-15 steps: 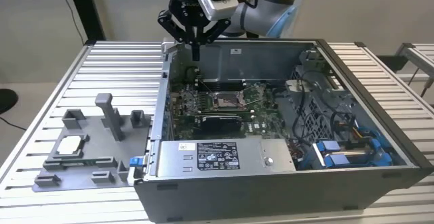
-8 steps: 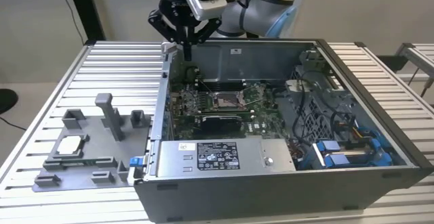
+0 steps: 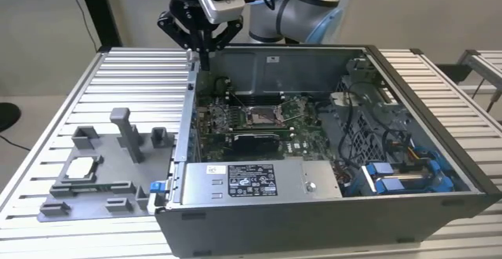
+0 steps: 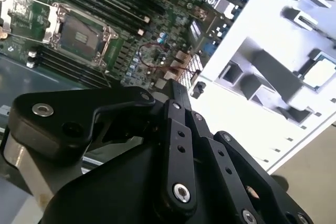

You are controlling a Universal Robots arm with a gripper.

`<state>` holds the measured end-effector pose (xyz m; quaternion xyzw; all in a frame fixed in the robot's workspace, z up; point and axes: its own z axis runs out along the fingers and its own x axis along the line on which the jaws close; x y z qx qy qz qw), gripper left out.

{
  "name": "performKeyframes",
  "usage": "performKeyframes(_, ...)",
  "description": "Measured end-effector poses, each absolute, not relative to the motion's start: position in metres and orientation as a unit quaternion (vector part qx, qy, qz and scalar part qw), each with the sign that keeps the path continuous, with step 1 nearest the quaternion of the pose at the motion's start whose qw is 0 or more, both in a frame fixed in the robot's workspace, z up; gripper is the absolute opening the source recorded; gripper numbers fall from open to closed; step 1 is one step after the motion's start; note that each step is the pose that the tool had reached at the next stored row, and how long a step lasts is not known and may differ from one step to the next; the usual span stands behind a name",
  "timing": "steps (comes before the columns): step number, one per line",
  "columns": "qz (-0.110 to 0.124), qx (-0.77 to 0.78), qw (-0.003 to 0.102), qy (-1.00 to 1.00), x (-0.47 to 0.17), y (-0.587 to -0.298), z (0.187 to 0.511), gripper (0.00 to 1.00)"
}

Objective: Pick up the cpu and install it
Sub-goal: 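Pick up the cpu and move it towards the insertion slot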

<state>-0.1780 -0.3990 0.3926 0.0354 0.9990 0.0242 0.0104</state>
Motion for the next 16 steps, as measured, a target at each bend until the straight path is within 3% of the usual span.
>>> performKeyframes(16, 0.024, 0.035, 0.010, 0.999, -0.220, -0.399, 0.393, 0.00)
